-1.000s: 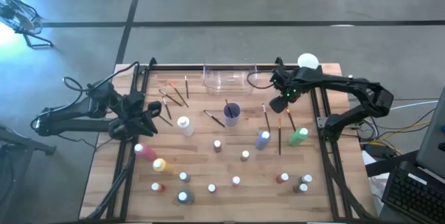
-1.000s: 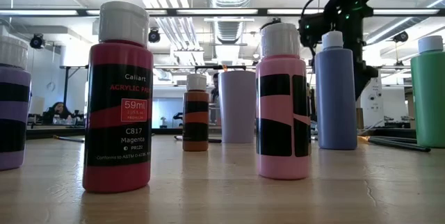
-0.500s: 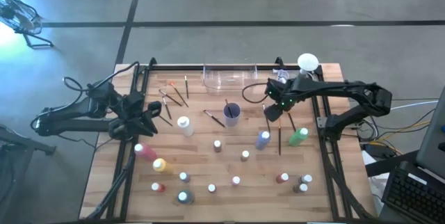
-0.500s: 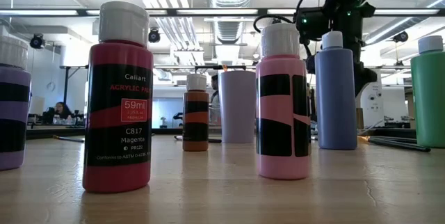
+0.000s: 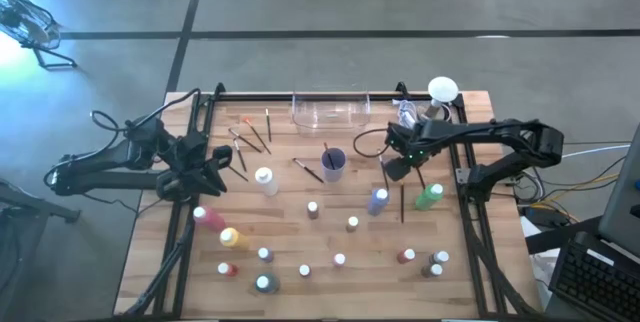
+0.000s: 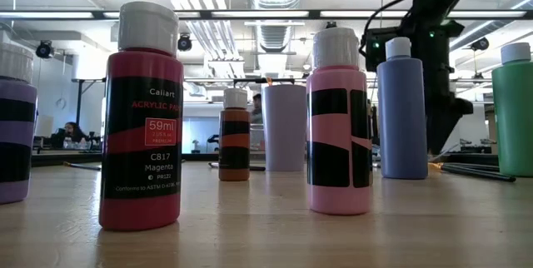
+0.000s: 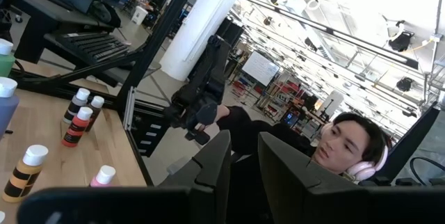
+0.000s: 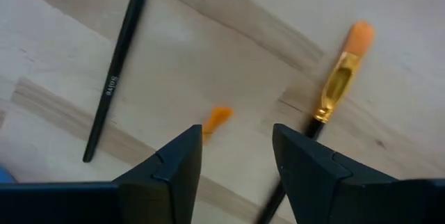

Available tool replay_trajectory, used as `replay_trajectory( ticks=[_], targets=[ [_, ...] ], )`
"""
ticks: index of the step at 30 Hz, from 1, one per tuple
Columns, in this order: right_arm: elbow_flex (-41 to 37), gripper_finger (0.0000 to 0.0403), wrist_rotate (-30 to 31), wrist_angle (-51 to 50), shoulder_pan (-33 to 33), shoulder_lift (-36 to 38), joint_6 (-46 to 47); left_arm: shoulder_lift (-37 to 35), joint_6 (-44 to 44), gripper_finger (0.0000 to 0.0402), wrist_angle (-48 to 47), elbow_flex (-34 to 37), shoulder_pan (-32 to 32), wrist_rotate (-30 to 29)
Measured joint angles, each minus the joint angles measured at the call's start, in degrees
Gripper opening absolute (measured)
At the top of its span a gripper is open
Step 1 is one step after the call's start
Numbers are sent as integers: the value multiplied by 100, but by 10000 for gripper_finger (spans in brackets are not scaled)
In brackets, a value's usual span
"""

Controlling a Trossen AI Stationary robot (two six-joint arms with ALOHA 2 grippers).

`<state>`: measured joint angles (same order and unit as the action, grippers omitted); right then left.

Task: Pick & Place Paint Supplies
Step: Put the gold paint brush into the purple cup

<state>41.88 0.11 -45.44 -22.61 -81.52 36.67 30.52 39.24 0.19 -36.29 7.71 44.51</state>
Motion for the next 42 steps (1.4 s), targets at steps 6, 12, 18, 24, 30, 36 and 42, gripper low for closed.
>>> replay_trajectory(
  ticks=[6, 12, 18, 24, 30, 36, 42],
  targets=[
    [-243, 167, -67, 505, 18, 0, 75, 0, 1, 81, 1, -2, 1, -1],
    [-459, 145, -79, 812, 26, 0, 227, 0, 2, 81, 0, -2, 2, 0],
    [-599, 122, -7, 1052, 26, 7, 218, 0, 0, 81, 0, 0, 2, 0],
    [-602, 84, 32, 1053, 26, 6, 191, 0, 1, 81, 0, -2, 2, -1],
    [-602, 38, 47, 1135, 22, 2, 152, -1, 2, 81, 0, -2, 1, -1],
    [-602, 10, 25, 1172, 22, 0, 56, 0, 2, 81, 0, -2, 1, -2],
    [-600, 8, 10, 1170, 24, 0, -69, 0, 2, 81, 1, -1, 1, -2]
  ],
)
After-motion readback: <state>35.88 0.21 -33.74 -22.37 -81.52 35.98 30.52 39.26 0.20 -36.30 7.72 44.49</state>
